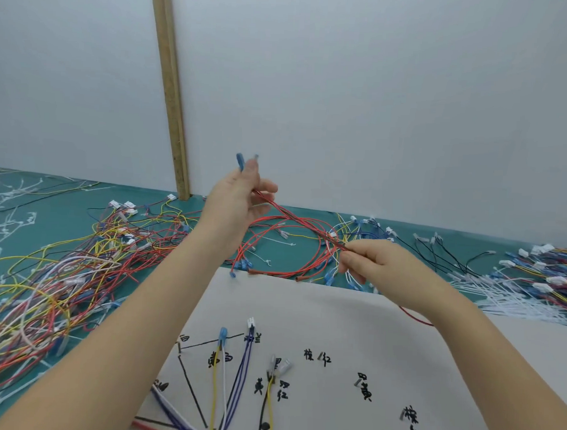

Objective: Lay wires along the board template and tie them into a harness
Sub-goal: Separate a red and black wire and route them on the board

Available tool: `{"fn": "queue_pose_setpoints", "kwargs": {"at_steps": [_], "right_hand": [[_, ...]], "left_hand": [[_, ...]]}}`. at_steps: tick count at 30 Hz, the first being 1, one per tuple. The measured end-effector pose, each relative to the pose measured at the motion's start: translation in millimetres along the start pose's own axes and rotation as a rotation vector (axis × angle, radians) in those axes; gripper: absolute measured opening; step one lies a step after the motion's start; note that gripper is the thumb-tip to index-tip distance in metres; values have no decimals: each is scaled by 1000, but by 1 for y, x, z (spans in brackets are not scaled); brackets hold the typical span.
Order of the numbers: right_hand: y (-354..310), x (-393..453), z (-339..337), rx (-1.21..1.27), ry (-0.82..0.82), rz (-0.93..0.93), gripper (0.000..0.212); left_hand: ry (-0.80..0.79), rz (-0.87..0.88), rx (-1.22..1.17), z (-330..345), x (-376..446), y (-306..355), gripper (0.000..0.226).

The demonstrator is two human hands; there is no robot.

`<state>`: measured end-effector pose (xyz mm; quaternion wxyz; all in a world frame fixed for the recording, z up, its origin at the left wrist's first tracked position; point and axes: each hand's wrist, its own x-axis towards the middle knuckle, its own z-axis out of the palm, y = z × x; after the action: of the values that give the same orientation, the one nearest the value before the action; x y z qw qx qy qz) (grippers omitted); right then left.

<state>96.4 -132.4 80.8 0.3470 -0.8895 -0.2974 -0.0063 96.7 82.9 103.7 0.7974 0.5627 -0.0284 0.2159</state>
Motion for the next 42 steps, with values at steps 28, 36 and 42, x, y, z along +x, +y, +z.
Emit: {"fn": "queue_pose_setpoints", "kwargs": {"at_steps": [28, 36, 42], "right_hand": [[17, -12, -46, -161, -163, 248, 14], [-15, -2, -6, 12, -32, 99, 40], [-8, 5, 19, 103, 34, 28, 17]], "left_hand": [[-194, -279, 111, -21, -2, -14, 14], [-403, -358, 22, -5, -15, -21, 23], [-475, -358, 99, 0, -20, -23, 31]]}}
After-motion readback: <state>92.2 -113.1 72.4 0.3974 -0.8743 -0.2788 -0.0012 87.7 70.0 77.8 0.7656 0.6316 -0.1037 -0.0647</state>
